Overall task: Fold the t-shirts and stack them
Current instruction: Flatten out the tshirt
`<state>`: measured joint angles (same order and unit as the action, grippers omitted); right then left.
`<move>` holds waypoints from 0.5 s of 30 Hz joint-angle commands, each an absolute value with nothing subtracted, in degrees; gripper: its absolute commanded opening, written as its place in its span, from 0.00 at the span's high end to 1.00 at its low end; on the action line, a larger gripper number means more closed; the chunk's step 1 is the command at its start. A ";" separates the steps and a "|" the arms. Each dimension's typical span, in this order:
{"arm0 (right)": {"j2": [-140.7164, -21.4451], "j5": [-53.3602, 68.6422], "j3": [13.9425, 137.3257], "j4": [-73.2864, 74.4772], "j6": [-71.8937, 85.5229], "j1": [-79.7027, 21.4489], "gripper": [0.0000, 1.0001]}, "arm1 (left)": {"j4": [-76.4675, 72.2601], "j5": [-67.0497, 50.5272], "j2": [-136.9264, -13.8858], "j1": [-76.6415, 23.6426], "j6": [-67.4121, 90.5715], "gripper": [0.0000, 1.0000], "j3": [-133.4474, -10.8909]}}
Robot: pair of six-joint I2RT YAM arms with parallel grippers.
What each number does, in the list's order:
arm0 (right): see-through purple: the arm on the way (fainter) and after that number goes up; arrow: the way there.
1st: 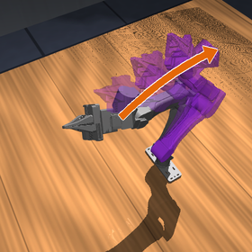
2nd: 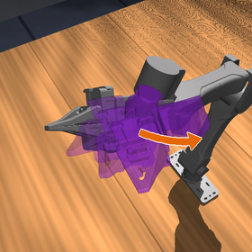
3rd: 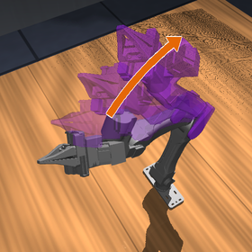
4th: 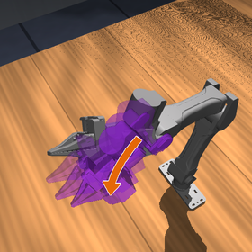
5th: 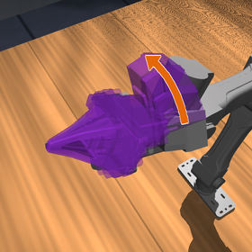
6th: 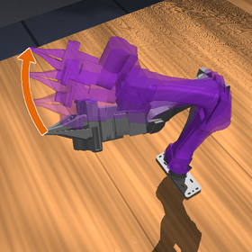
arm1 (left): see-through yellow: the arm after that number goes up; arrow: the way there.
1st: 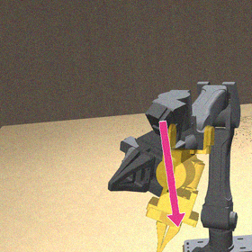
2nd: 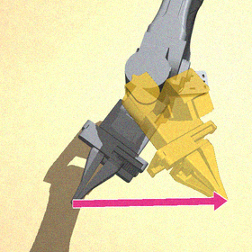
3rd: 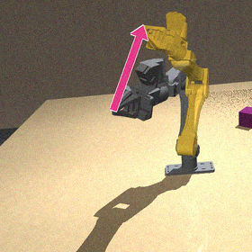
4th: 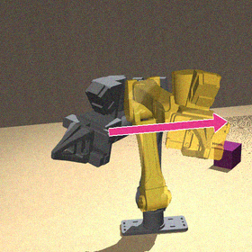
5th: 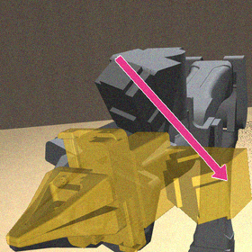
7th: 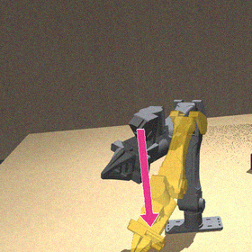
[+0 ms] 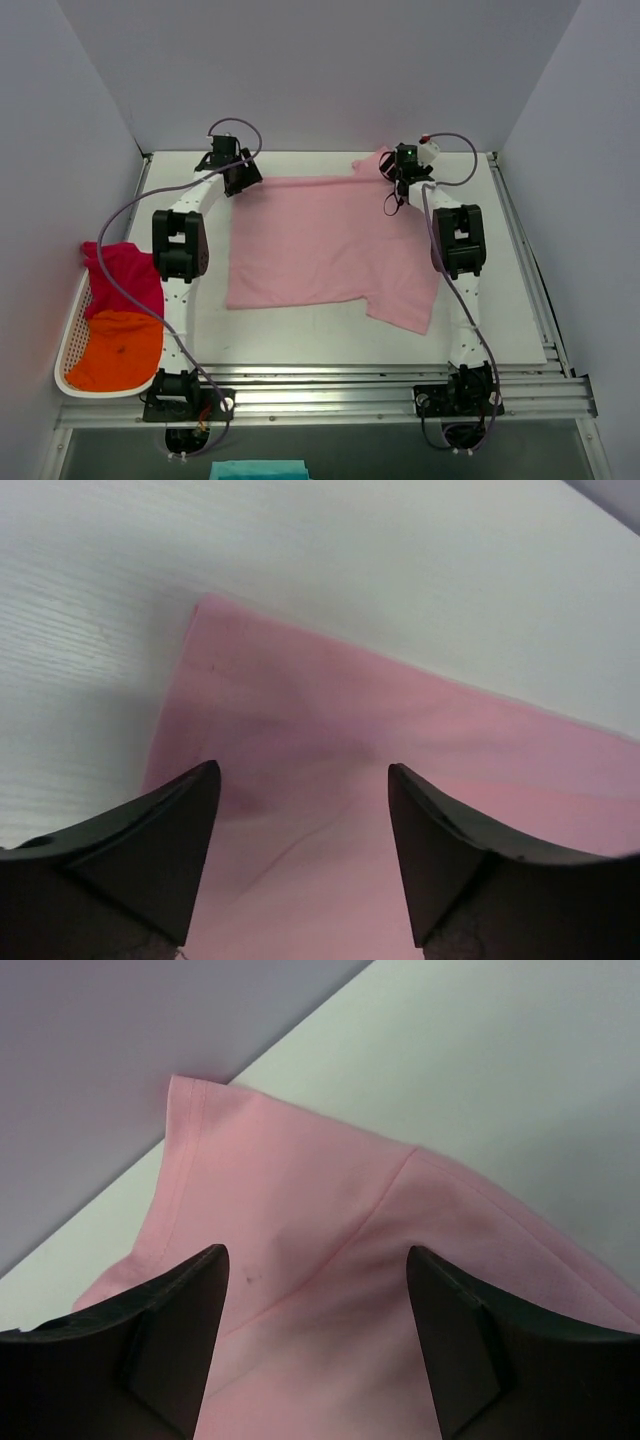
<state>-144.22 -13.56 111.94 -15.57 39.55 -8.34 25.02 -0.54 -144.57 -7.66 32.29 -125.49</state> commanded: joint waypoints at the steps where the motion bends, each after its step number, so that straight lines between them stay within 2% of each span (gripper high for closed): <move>1: -135.47 -14.15 108.73 -12.48 36.40 -7.82 0.32 | 21.80 0.52 -135.64 -6.24 30.85 0.21 -121.82; 4: -127.40 -14.85 105.31 -12.74 35.07 -8.17 0.32 | 20.40 3.33 -128.45 -6.33 28.66 0.20 -119.37; 7: -116.07 -20.02 95.04 -15.64 32.62 -10.63 0.32 | 14.36 7.37 -116.58 -6.50 28.39 0.20 -107.71; 8: -112.97 -23.69 89.27 -15.82 31.30 -11.85 0.32 | 12.33 8.17 -112.98 -6.59 28.82 0.20 -99.05; 10: -104.56 -30.29 83.61 -15.47 30.76 -15.02 0.32 | 6.89 9.58 -102.51 -7.46 30.84 0.20 -89.78; 11: -101.81 -30.32 80.97 -13.99 32.15 -15.81 0.33 | 6.07 10.19 -99.09 -8.08 31.63 0.20 -81.47; 15: -87.74 -26.80 60.81 -13.71 39.00 -18.71 0.36 | 7.20 15.45 -81.79 -13.52 37.51 0.21 -63.88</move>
<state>-95.31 -23.88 72.44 -14.92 34.52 -17.32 10.59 10.35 -90.28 -9.17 32.88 -74.96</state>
